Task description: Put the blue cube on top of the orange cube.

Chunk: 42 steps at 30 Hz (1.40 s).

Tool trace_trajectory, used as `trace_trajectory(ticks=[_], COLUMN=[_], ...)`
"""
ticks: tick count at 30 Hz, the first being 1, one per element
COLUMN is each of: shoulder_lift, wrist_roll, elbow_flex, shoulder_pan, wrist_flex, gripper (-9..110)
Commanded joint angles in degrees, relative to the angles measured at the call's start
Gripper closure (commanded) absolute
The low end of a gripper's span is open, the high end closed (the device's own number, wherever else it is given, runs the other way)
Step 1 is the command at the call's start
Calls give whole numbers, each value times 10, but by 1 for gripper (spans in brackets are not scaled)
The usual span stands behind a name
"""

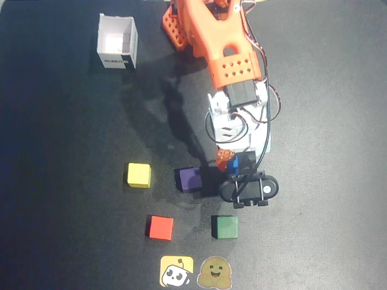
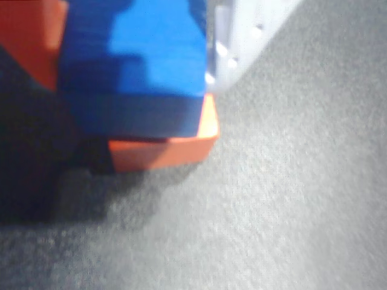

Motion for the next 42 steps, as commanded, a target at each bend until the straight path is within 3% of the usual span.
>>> trace_trajectory(ticks=[1,17,20,42], shoulder_lift=[4,-1,-2,9], wrist_roll=[10,33,34,48], elbow_flex=[-28,-25,-26,-22], shoulder_pan=[-4,-16,-16,-13], wrist_flex=[-7,-8,-8,-8], gripper=[96,96,90,85])
